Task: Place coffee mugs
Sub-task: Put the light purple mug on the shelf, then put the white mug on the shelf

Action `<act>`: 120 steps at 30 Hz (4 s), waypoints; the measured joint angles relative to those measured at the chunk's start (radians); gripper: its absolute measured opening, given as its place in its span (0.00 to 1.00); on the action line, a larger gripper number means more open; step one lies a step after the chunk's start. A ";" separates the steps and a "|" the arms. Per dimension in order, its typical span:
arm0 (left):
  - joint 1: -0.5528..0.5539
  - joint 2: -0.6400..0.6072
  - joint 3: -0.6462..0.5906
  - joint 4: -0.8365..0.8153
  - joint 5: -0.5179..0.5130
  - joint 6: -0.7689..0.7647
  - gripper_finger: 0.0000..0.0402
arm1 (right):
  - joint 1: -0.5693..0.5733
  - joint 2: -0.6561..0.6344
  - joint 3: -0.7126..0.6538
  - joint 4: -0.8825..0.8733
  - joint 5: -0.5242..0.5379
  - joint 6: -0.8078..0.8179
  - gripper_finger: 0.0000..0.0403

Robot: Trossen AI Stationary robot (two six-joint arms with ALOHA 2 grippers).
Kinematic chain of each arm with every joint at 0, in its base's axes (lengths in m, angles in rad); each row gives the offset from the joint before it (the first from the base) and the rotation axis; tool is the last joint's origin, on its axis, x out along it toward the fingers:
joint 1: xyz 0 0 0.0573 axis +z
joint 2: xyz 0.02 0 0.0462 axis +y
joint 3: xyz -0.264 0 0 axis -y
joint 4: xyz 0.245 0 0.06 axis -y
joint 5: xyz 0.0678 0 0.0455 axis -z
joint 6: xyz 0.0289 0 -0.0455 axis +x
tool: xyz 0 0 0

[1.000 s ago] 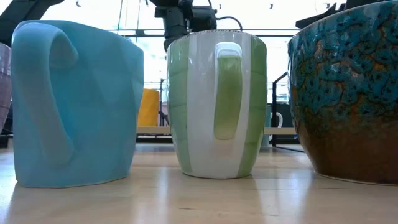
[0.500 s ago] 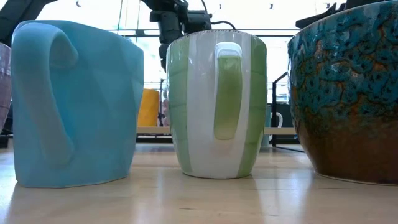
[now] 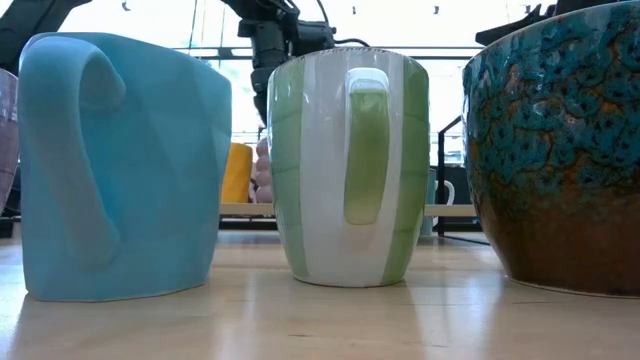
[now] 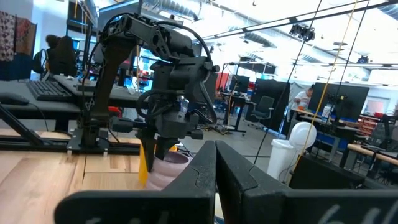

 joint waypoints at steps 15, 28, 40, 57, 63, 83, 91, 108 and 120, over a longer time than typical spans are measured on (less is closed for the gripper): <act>0.000 0.000 0.000 -0.007 0.001 -0.019 0.25 | 0.000 0.000 0.000 0.000 0.000 -0.001 0.02; -0.001 -0.001 0.096 -0.073 -0.013 -0.025 0.42 | 0.000 0.000 0.000 0.006 0.000 0.000 0.02; 0.002 0.015 0.218 0.070 -0.064 -0.056 0.43 | 0.000 0.000 0.000 0.018 0.000 -0.015 0.02; 0.002 0.166 0.216 0.262 -0.170 0.069 0.43 | -0.003 0.012 0.000 0.021 0.002 -0.020 0.02; 0.013 0.193 0.216 0.310 -0.168 0.077 0.43 | -0.003 0.024 0.000 0.022 0.003 -0.038 0.02; 0.035 0.217 0.154 0.367 -0.137 0.068 0.43 | -0.003 0.038 0.001 0.028 0.000 -0.035 0.02; 0.034 0.238 0.155 0.372 -0.132 0.069 0.38 | -0.003 0.038 0.001 0.029 0.000 -0.035 0.02; 0.035 0.251 0.155 0.345 -0.117 0.080 0.13 | -0.003 0.040 0.001 0.030 0.000 -0.035 0.02; 0.035 0.251 0.178 0.291 -0.113 0.087 0.06 | -0.003 0.040 0.000 0.030 0.000 -0.035 0.02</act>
